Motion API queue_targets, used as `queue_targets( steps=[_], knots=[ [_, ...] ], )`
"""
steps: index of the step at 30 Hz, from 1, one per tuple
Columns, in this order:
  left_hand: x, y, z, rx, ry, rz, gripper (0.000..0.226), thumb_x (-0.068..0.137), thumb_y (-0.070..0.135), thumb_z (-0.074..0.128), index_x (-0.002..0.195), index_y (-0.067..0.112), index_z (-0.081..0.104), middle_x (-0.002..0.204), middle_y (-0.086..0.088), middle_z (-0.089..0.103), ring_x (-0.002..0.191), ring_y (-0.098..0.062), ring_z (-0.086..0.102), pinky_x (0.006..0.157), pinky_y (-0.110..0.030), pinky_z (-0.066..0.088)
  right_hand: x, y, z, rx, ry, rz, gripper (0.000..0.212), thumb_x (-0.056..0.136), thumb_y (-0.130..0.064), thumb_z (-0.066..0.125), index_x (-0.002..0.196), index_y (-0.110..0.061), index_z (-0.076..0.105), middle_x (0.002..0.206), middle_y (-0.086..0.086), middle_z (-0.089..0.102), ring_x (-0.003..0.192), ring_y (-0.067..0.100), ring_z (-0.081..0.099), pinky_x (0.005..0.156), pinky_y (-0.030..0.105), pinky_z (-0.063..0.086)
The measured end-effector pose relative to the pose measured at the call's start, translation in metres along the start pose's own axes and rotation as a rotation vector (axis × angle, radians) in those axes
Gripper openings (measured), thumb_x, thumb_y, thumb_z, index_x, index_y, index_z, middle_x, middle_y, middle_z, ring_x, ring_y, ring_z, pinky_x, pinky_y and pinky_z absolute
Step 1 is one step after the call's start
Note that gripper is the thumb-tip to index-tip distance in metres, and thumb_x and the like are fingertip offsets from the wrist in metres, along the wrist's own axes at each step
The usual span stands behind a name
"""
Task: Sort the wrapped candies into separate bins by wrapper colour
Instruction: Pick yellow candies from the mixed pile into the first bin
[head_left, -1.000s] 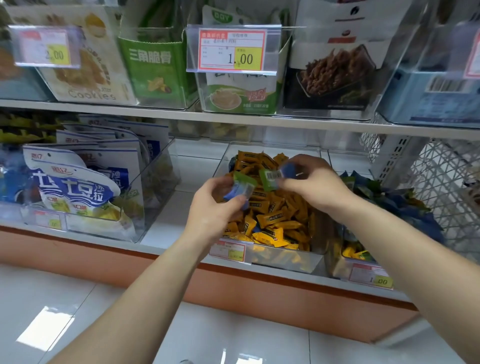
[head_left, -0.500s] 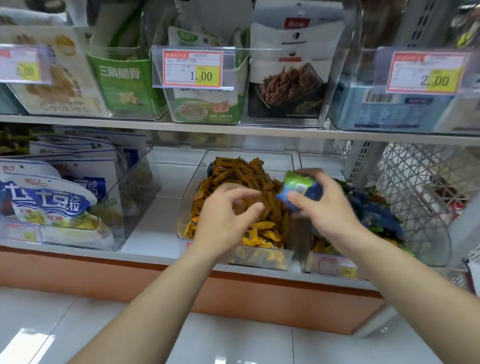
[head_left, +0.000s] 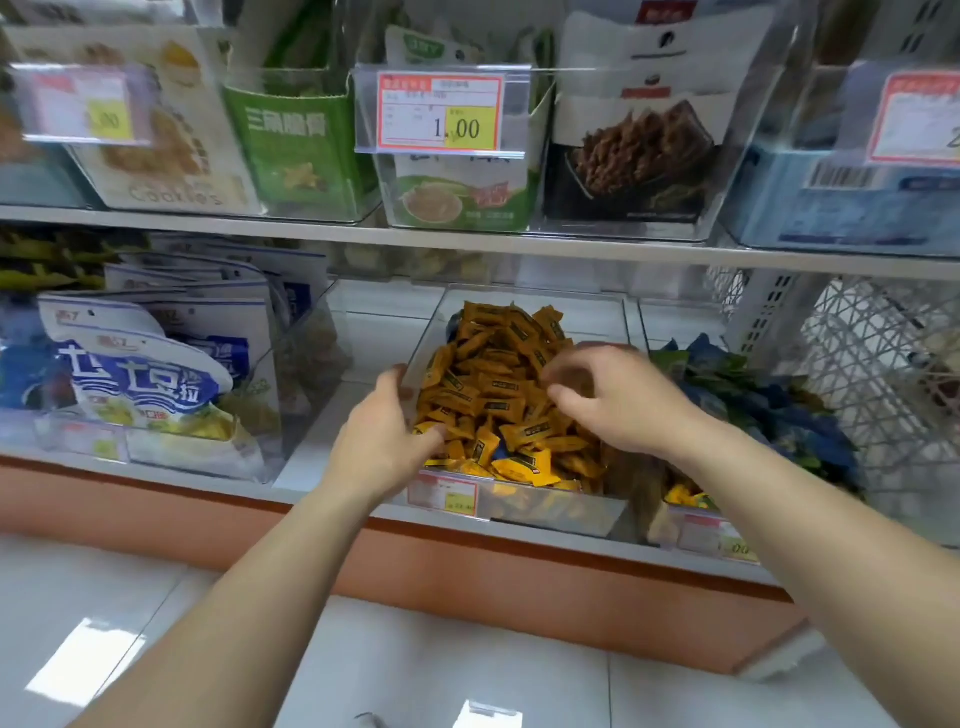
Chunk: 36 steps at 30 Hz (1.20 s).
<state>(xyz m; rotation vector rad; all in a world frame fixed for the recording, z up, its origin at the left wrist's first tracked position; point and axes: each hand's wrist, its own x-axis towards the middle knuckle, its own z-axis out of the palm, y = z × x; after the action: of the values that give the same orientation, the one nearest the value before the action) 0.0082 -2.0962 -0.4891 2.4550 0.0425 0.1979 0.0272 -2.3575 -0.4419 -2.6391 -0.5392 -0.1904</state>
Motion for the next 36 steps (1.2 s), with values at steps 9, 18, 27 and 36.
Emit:
queue_targets(
  steps=[9, 18, 27, 36],
  knots=[
    [-0.006, 0.015, 0.012, 0.435, -0.046, 0.547, 0.047, 0.088, 0.054, 0.049, 0.133, 0.041, 0.056, 0.139, 0.015, 0.057, 0.133, -0.012, 0.046, 0.115, -0.056, 0.009, 0.039, -0.008, 0.044, -0.304, -0.511, -0.113, 0.035, 0.089, -0.041, 0.061, 0.123, -0.037, 0.059, 0.114, -0.004, 0.064, 0.093, 0.018, 0.056, 0.077, 0.031, 0.047],
    [-0.014, 0.005, 0.003, 0.711, -0.135, 0.605, 0.058, 0.097, 0.059, 0.021, 0.109, 0.036, 0.073, 0.130, 0.014, 0.062, 0.125, -0.013, 0.052, 0.118, -0.041, 0.018, 0.041, -0.011, 0.044, -0.266, -0.349, -0.065, 0.025, 0.085, -0.023, 0.064, 0.108, -0.032, 0.070, 0.103, -0.008, 0.066, 0.092, 0.015, 0.062, 0.076, 0.030, 0.055],
    [-0.019, 0.007, 0.023, 0.544, -0.313, 0.607, 0.047, 0.103, 0.052, 0.026, 0.145, 0.041, 0.044, 0.153, 0.014, 0.041, 0.139, -0.017, 0.029, 0.112, -0.035, 0.028, 0.044, -0.010, 0.048, -0.302, -0.366, -0.010, 0.012, 0.093, -0.029, 0.061, 0.102, -0.028, 0.068, 0.104, -0.005, 0.064, 0.092, 0.020, 0.061, 0.074, 0.035, 0.055],
    [-0.013, 0.004, 0.015, 0.576, -0.272, 0.434, 0.068, 0.091, 0.072, 0.020, 0.130, 0.036, 0.062, 0.137, 0.012, 0.055, 0.132, -0.016, 0.036, 0.098, -0.038, 0.045, 0.027, -0.027, 0.055, 0.023, -0.404, -0.121, 0.017, 0.093, -0.032, 0.059, 0.104, -0.030, 0.071, 0.100, -0.013, 0.068, 0.090, 0.009, 0.062, 0.075, 0.026, 0.050]
  ],
)
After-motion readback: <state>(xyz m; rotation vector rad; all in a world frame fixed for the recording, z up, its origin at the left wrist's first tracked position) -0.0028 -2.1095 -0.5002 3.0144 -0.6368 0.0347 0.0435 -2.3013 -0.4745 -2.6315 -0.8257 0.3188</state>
